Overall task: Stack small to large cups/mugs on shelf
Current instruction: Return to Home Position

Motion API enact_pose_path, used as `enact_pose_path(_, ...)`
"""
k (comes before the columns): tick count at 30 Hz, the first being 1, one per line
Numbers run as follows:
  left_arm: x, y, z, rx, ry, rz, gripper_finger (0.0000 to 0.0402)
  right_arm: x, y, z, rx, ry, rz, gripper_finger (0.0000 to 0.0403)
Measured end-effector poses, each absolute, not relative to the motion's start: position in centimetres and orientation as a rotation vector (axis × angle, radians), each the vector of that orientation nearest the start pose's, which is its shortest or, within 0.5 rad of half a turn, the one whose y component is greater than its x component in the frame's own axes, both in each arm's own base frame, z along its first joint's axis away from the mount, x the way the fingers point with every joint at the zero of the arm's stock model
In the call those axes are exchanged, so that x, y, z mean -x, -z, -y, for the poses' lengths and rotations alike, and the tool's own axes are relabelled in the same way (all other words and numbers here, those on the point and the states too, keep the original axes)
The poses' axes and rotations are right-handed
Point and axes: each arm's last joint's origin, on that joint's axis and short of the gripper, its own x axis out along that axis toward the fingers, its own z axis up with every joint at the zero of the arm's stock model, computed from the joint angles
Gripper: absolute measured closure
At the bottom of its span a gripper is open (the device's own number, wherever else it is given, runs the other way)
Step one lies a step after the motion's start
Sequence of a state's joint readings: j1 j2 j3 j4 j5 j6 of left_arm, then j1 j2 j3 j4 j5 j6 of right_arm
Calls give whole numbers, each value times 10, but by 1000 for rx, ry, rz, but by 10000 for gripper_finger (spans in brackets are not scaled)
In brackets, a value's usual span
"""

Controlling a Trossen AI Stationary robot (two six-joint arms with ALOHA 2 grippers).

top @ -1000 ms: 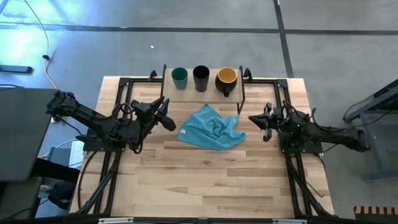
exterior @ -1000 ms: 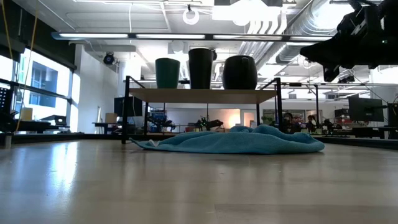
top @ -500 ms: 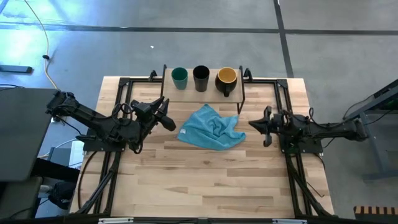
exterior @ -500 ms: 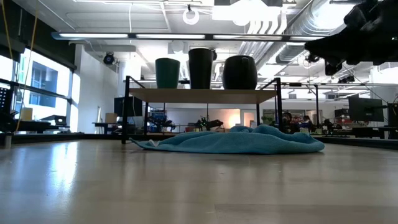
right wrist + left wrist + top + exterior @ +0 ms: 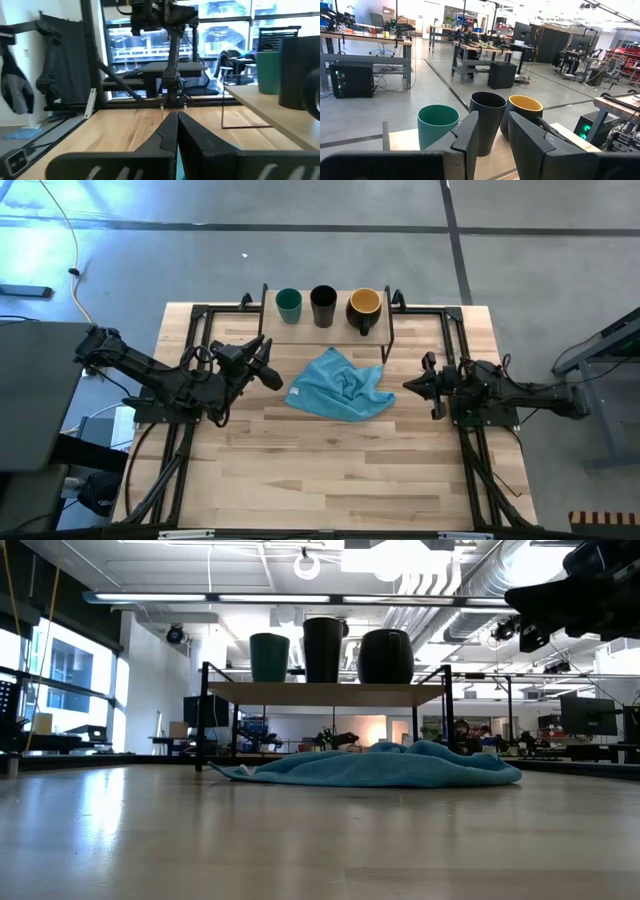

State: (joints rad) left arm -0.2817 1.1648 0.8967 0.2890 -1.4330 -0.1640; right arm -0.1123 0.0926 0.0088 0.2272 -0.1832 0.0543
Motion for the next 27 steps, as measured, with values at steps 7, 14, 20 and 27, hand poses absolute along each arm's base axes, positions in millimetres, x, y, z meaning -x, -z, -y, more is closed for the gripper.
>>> enact_pose_path(7, -238, -340, 39, 163, -1147, 110, 308, -90, -197, 5, -28, -76, 90, 402)
enact_pose_path(14, -238, -341, 39, 164, -1144, 110, 308, -89, -198, 5, -37, -77, 71, 402)
enact_pose_path(20, -238, -341, 39, 164, -1144, 110, 308, -94, -186, 6, -58, -81, 146, 402)
enact_pose_path(27, -238, -341, 39, 164, -1144, 110, 308, -95, -184, 6, -49, -80, 178, 402)
